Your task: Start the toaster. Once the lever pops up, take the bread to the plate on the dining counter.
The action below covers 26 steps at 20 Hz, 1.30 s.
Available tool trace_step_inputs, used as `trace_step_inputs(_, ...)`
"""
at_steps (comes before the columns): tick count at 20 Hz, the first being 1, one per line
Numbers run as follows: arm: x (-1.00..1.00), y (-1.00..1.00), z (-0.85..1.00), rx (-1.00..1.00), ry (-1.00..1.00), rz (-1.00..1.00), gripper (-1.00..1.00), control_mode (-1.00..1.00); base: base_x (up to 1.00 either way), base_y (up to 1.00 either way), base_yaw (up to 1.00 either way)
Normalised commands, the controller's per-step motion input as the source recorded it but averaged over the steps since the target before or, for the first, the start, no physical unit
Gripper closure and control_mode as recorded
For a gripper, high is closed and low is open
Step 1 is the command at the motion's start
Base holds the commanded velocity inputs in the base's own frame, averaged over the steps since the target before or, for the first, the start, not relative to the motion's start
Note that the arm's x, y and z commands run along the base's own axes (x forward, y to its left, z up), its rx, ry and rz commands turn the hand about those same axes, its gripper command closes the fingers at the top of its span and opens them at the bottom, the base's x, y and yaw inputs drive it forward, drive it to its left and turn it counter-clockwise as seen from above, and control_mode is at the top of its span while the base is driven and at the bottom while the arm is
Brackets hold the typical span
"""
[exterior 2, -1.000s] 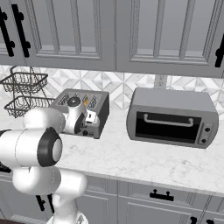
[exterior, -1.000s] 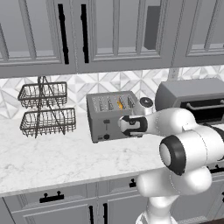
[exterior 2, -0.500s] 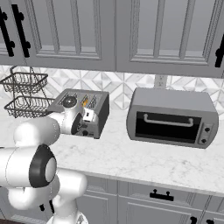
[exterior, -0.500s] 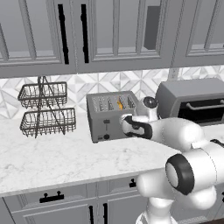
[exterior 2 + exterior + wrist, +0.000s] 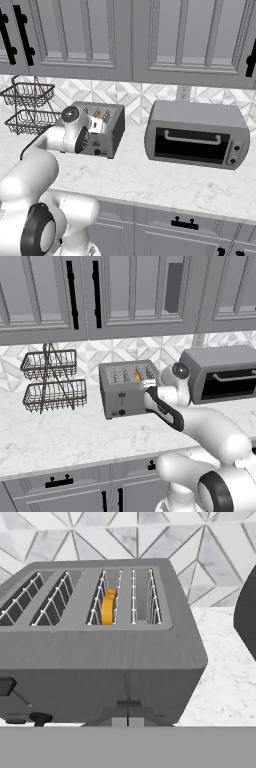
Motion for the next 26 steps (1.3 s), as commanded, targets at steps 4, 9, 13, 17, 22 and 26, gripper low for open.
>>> trace_step_inputs(4, -0.14, 0.00, 0.61, 0.00, -0.08, 0.00, 1.00, -1.00, 0.00, 0.00, 0.00)
trace_step_inputs(9, -0.07, 0.13, 0.66, 0.00, -0.07, 0.00, 1.00, -1.00, 0.00, 0.00, 0.00)
trace_step_inputs(13, 0.00, 0.14, 0.23, -0.03, -0.02, 0.00, -1.00, -1.00, 0.00, 0.00, 0.00)
trace_step_inputs(17, 0.00, 0.11, 0.12, -0.04, 0.00, 0.00, -1.00, -1.00, 0.00, 0.00, 0.00)
trace_step_inputs(22, 0.00, 0.00, 0.02, 0.00, 0.00, 0.00, -1.00, -1.00, 0.00, 0.00, 0.00)
trace_step_inputs(26, 0.00, 0.00, 0.00, 0.00, 0.00, 0.00, -1.00, -1.00, 0.00, 0.00, 0.00)
